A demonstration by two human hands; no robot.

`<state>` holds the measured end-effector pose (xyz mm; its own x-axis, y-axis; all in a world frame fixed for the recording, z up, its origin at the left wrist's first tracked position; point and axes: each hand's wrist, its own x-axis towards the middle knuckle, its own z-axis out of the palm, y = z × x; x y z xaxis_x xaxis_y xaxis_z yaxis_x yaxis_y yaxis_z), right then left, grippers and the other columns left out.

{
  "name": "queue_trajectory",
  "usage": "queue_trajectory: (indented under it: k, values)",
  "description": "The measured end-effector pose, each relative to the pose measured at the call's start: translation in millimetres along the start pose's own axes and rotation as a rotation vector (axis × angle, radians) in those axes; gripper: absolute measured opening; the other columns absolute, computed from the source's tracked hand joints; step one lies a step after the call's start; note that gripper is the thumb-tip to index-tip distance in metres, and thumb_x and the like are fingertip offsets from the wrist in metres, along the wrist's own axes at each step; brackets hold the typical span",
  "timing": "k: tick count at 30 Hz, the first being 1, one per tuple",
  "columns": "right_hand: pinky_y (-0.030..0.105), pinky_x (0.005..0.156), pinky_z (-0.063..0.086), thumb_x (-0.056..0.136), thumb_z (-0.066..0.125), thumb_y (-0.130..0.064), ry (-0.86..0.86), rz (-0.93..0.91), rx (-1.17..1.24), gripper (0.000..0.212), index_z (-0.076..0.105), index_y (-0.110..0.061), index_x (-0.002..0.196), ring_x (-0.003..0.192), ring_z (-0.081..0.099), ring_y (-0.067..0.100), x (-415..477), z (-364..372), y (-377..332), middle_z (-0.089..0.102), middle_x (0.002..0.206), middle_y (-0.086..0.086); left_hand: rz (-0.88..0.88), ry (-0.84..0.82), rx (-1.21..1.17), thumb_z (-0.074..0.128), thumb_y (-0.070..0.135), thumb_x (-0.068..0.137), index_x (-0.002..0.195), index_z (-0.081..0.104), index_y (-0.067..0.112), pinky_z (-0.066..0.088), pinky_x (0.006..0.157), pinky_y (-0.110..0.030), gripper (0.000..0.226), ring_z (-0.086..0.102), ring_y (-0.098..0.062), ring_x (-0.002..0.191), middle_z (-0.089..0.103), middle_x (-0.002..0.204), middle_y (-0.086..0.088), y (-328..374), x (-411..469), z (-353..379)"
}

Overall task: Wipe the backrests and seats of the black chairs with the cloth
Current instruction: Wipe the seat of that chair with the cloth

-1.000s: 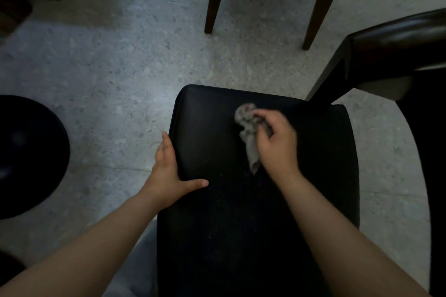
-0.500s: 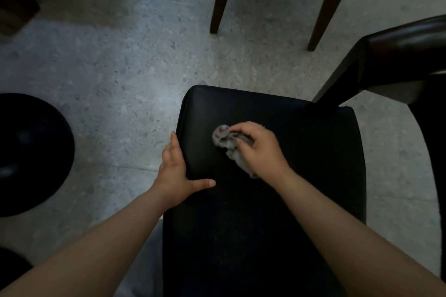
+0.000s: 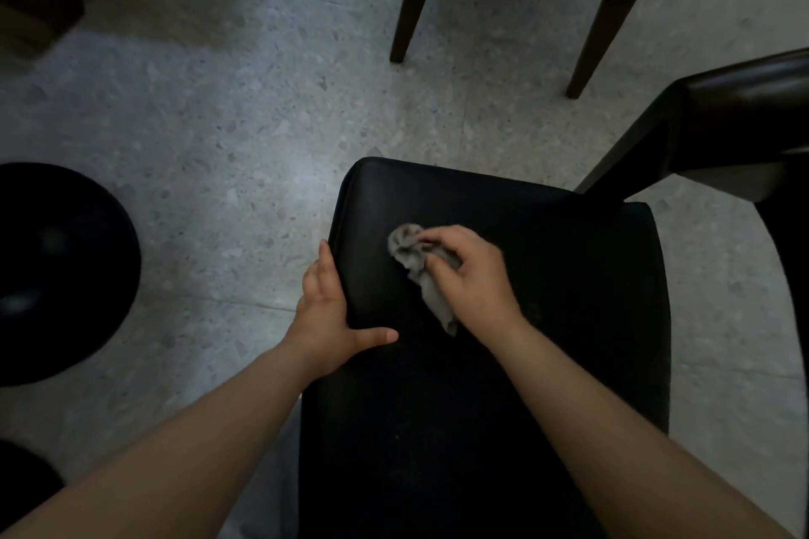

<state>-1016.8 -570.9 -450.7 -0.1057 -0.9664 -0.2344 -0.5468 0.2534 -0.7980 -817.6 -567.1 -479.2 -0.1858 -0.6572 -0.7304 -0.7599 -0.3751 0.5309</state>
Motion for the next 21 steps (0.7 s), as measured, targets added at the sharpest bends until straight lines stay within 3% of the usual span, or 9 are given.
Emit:
queue_trajectory:
  k: [3, 6, 8, 10, 13, 16, 19, 21]
  values:
    - [0.006, 0.089, 0.039, 0.085, 0.060, -0.001, 0.210, -0.032, -0.033, 0.027, 0.070, -0.012, 0.107, 0.098, 0.058, 0.004, 23.4, -17.6, 3.1, 0.063, 0.104, -0.004, 0.008, 0.002, 0.005, 0.087, 0.052, 0.060, 0.144, -0.035, 0.033, 0.022, 0.119, -0.044, 0.149, 0.012, -0.029, 0.147, -0.009, 0.159, -0.006, -1.3, 0.9, 0.4]
    - [0.014, 0.092, 0.042, 0.089, 0.058, -0.005, 0.383, 0.121, -0.082, 0.027, 0.069, -0.014, 0.113, 0.103, 0.059, 0.011, 65.1, -28.4, 11.1, 0.065, 0.110, 0.000, 0.013, -0.004, -0.003, 0.086, 0.053, 0.060, 0.143, -0.036, 0.034, 0.022, 0.119, -0.043, 0.149, 0.012, -0.029, 0.147, -0.009, 0.159, -0.004, -2.2, 0.8, 0.5]
    - [0.026, 0.095, 0.045, 0.089, 0.059, -0.006, 0.378, 0.181, -0.118, 0.028, 0.069, -0.013, 0.114, 0.107, 0.061, 0.020, 71.6, -14.2, 12.5, 0.067, 0.113, 0.006, 0.016, 0.000, -0.002, 0.086, 0.053, 0.060, 0.143, -0.036, 0.033, 0.021, 0.119, -0.042, 0.149, 0.011, -0.028, 0.147, -0.010, 0.159, -0.004, -2.7, 0.6, 0.2]
    - [0.032, 0.097, 0.046, 0.087, 0.059, -0.003, 0.358, 0.128, -0.130, 0.028, 0.069, -0.011, 0.112, 0.107, 0.061, 0.022, 55.0, 3.5, 6.1, 0.066, 0.113, 0.007, 0.015, -0.002, 0.000, 0.087, 0.053, 0.059, 0.144, -0.035, 0.032, 0.021, 0.119, -0.042, 0.150, 0.010, -0.028, 0.148, -0.010, 0.159, -0.005, -1.8, 0.1, -0.6]
    - [0.029, 0.096, 0.047, 0.087, 0.059, -0.002, 0.156, -0.003, -0.074, 0.026, 0.068, -0.015, 0.108, 0.105, 0.059, 0.013, 11.1, 16.5, -1.3, 0.065, 0.110, 0.001, 0.022, -0.029, -0.018, 0.088, 0.050, 0.059, 0.144, -0.034, 0.032, 0.022, 0.118, -0.039, 0.149, 0.010, -0.024, 0.148, -0.010, 0.159, -0.002, -1.1, -1.7, -3.6]
    - [0.022, 0.093, 0.048, 0.087, 0.061, 0.000, -0.053, -0.007, 0.005, 0.025, 0.071, -0.014, 0.105, 0.102, 0.060, 0.005, -19.5, 12.1, -5.5, 0.065, 0.105, -0.003, 0.057, -0.060, -0.096, 0.089, 0.040, 0.064, 0.150, -0.021, 0.035, 0.026, 0.115, -0.033, 0.140, 0.017, -0.020, 0.146, 0.001, 0.160, 0.001, -7.7, -3.5, -15.0]
    - [0.015, 0.092, 0.045, 0.085, 0.061, 0.003, 0.092, -0.027, -0.001, 0.028, 0.071, -0.012, 0.106, 0.100, 0.061, 0.005, 2.1, -5.6, -10.3, 0.067, 0.105, -0.002, 0.099, -0.034, -0.150, 0.087, 0.038, 0.067, 0.154, 0.002, 0.041, 0.034, 0.113, -0.036, 0.121, 0.033, -0.015, 0.138, 0.024, 0.153, 0.007, -17.4, -4.0, -29.0]
    - [0.008, 0.090, 0.041, 0.087, 0.060, 0.000, 0.223, -0.015, -0.039, 0.028, 0.070, -0.013, 0.109, 0.101, 0.058, 0.005, 40.0, -16.0, -14.4, 0.066, 0.108, -0.001, 0.098, -0.022, -0.167, 0.086, 0.037, 0.069, 0.152, 0.011, 0.043, 0.039, 0.110, -0.039, 0.113, 0.039, -0.014, 0.130, 0.029, 0.143, 0.011, -19.5, -5.2, -32.5]
